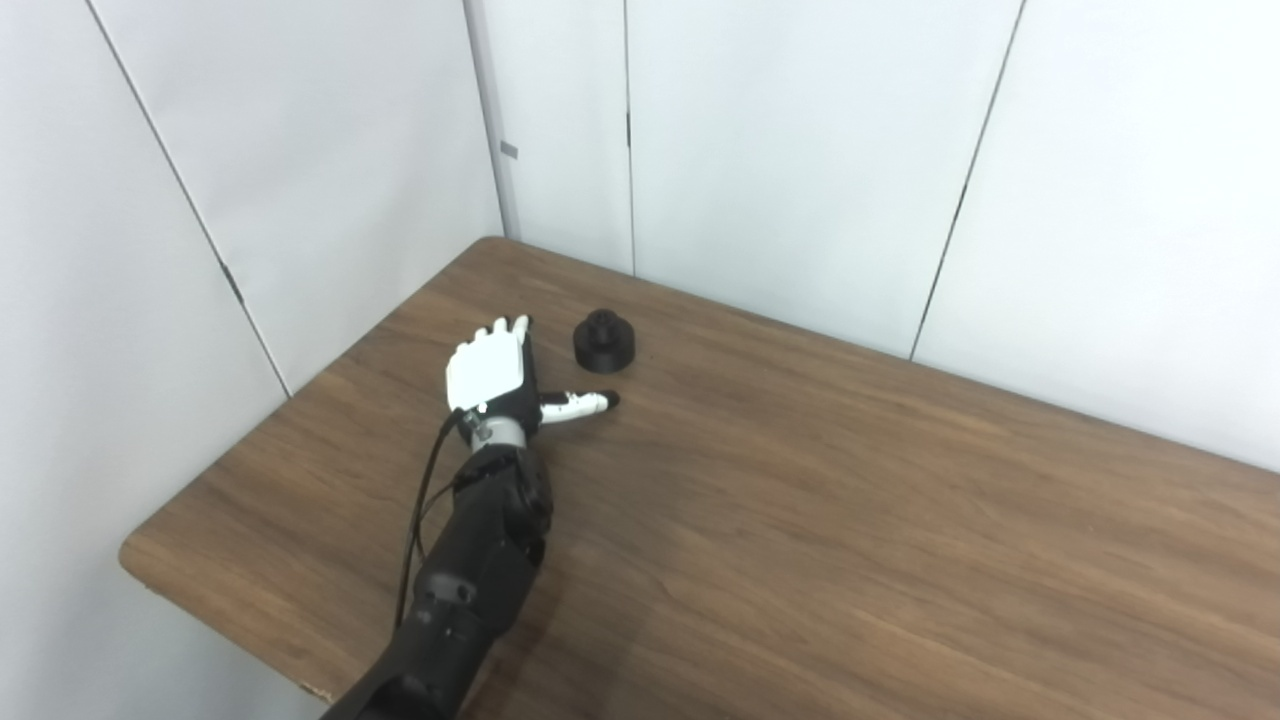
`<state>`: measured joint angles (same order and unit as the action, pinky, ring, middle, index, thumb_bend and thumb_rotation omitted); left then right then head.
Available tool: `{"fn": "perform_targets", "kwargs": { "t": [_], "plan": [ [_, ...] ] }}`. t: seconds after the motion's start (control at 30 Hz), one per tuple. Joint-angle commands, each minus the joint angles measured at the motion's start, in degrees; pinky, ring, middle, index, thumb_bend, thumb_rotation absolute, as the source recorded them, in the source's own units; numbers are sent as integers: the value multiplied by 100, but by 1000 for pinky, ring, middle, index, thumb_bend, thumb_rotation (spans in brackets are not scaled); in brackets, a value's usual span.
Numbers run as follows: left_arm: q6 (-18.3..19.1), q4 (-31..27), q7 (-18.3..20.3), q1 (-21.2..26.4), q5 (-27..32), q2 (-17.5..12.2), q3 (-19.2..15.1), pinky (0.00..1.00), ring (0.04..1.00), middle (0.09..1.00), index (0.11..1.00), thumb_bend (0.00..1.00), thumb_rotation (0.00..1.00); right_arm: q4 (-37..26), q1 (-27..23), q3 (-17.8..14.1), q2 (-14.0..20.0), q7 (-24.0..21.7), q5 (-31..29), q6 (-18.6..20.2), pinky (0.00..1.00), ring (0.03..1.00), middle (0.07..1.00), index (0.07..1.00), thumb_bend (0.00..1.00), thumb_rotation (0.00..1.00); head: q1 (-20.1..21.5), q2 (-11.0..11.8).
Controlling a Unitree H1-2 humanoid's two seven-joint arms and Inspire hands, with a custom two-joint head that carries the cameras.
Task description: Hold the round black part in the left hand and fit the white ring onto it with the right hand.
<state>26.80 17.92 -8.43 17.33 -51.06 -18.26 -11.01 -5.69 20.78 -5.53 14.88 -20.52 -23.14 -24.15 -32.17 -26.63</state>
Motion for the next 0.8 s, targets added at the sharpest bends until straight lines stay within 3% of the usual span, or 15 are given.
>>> {"fn": "perform_targets", "kwargs": {
  "t": [0.0, 0.23, 0.77],
  "plan": [
    [9, -70, -124, 305, 19, -206, 58, 1000, 1000, 994, 965, 996, 653, 300, 16, 81, -46, -30, 119, 35, 1000, 1000, 1000, 1000, 727, 848, 13, -11],
    [6, 97, -213, 478, 376, -228, 203, 1000, 1000, 997, 980, 1000, 604, 326, 69, 85, -63, -2, 227, -100, 1000, 1000, 1000, 1000, 723, 853, 99, -6],
    [-16, 310, -489, 602, 833, -414, 610, 1000, 996, 992, 971, 988, 632, 302, 195, 95, -65, -52, 259, -201, 1000, 1000, 1000, 1000, 722, 856, 255, -21]
  ]
}}
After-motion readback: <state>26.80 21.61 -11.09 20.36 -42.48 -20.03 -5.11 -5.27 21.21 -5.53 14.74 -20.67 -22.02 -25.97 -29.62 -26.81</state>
